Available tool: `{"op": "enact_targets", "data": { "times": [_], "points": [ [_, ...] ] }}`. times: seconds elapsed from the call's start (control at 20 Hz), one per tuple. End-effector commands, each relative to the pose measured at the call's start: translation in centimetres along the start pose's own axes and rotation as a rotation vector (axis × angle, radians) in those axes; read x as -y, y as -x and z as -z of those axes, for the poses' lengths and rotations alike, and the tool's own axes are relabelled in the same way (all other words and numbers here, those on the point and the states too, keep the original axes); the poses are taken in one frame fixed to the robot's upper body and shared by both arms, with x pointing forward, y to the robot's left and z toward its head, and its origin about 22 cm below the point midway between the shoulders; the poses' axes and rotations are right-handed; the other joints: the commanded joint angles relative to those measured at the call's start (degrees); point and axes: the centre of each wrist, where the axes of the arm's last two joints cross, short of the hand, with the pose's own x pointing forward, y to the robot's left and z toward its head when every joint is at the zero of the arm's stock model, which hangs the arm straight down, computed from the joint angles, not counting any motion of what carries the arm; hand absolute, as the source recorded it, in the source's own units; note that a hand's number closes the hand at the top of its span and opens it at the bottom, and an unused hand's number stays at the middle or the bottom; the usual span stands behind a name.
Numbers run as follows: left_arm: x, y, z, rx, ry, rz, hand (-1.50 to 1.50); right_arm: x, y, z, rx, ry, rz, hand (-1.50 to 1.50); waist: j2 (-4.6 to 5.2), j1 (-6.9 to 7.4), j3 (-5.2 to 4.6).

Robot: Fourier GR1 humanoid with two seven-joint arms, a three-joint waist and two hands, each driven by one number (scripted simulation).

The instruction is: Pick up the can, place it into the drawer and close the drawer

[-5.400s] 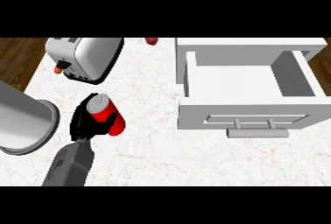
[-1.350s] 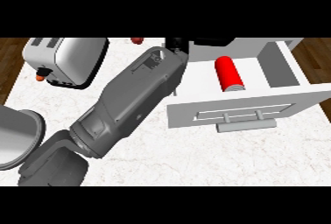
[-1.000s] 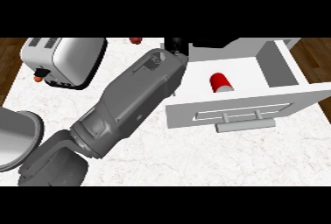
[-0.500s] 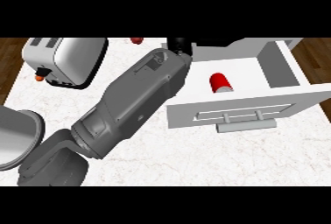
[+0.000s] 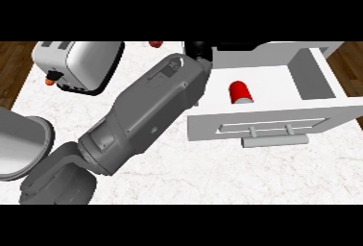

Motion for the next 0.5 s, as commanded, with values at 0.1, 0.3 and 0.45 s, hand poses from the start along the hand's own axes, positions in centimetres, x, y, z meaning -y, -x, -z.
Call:
{"op": "enact_targets", "data": {
  "times": [0.1,0.3,0.45],
  "points": [
    [0.5,-1.2,0.3,0.032,0.002,-0.017,-1.5,-2.1,0.0,3.0,0.039,-0.051,-0.18,-1.5,0.09,2.28,0.0],
    [0.9,-1.5,-0.1,-0.01,-0.008,-0.033,-1.5,-3.9,-0.2,4.0,0.028,-0.092,-0.269,-1.5,-0.44,2.08,-0.02],
    [0.4,-0.5,-0.2,-0.023,0.013,-0.039,-1.5,-6.2,1.2,6.6,0.053,-0.128,-0.346,-1.5,-0.24,3.01,-0.02]
  ]
}}
